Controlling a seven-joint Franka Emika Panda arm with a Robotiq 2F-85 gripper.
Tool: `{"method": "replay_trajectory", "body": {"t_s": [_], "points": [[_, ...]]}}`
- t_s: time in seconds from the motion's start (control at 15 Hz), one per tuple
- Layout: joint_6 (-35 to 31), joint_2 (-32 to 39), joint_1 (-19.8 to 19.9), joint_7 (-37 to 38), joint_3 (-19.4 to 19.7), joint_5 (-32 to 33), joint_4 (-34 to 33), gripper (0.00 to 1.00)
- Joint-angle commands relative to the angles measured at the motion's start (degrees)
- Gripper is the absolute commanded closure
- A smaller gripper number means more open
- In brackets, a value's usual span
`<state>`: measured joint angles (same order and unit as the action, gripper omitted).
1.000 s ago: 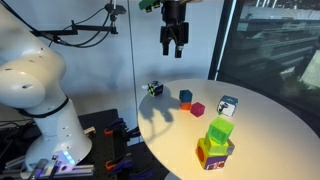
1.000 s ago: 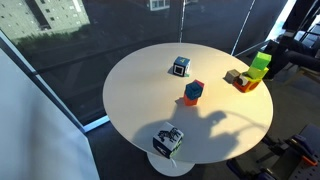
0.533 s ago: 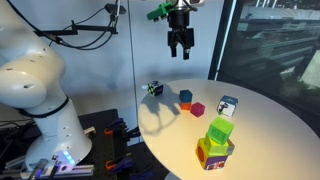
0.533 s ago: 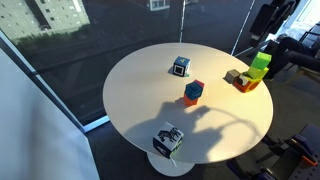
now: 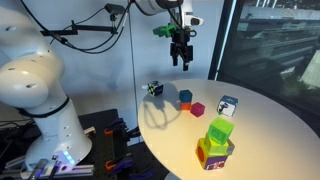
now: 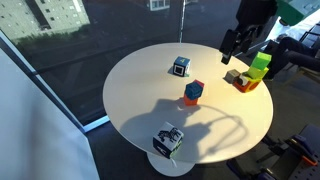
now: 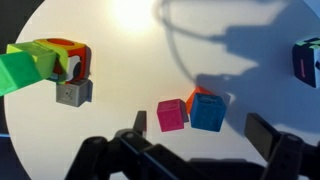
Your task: Put the blue block on the table
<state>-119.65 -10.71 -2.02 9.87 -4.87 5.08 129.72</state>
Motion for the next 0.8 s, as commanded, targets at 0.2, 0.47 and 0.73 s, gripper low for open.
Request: {"method": "replay_trajectory", "body": {"t_s": [0.2, 0.47, 0.73], "points": [[-1.45, 6.28, -0.81, 1.18, 0.06, -2.55, -2.58, 0.00], [-1.68, 6.36, -0.80, 0.25, 0.25, -1.72, -1.33, 0.00], [-1.68, 6.78, -0.82, 0.51, 0.26, -1.72, -1.76, 0.00]]}}
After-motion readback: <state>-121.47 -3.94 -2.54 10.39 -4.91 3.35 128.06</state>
